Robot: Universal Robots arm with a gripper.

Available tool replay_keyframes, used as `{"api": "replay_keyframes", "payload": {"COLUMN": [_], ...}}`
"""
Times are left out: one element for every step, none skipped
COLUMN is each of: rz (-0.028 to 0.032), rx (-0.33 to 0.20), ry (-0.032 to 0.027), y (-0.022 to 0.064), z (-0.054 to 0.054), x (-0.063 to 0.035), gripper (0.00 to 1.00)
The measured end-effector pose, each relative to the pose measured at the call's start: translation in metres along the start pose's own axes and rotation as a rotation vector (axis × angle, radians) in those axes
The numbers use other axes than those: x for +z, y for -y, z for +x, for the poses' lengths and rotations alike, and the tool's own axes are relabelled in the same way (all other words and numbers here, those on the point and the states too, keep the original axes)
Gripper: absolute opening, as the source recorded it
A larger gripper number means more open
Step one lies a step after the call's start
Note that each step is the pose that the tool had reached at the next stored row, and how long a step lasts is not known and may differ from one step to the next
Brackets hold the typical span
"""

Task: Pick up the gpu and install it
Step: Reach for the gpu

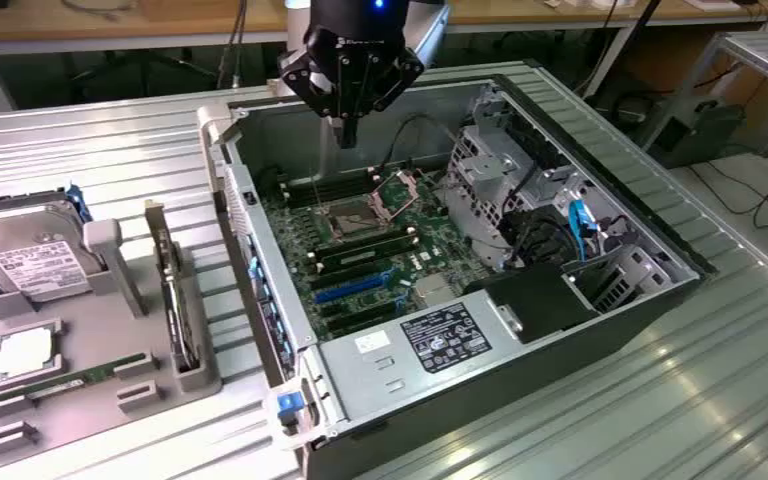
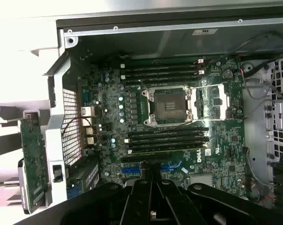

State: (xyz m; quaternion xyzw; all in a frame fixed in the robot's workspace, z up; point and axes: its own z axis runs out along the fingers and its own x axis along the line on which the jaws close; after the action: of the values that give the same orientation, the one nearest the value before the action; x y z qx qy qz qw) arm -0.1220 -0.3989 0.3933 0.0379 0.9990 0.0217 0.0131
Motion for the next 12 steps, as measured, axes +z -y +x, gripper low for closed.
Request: {"api": "replay_keyframes", "payload": {"rz": [0.0000, 0.0000, 0.0000, 0.0000, 0.0000, 0.0000, 0.0000, 0.0000, 0.0000, 0.0000, 0.0001, 0.0001], "rx": [0.000, 0.000, 0.000, 0.000, 0.000, 0.000, 0.000, 0.000, 0.000, 0.000, 0.000, 0.000], "ry": [0.0000, 0.0000, 0.0000, 0.0000, 0.0000, 0.0000, 0.0000, 0.0000, 0.0000, 0.0001, 0.0000, 0.0000], "y": [0.0000, 0.0000, 0.0000, 0.0000, 0.0000, 0.0000, 0.0000, 0.0000, 0.0000, 0.0000, 0.0003, 0.0014], "z": [0.0000, 0.0000, 0.0000, 0.0000, 0.0000, 0.0000, 0.0000, 0.0000, 0.0000, 0.0002, 0.0020, 0.0046], "x": [0.0000, 0.0000, 0.0000, 0.0000, 0.0000, 0.0000, 0.0000, 0.0000, 0.0000, 0.0000, -0.0001, -0.0002], "gripper": [0.11, 0.11, 0.11, 0.11, 0.11, 0.11, 0.11, 0.11, 0.11, 0.11, 0.11, 0.11]}}
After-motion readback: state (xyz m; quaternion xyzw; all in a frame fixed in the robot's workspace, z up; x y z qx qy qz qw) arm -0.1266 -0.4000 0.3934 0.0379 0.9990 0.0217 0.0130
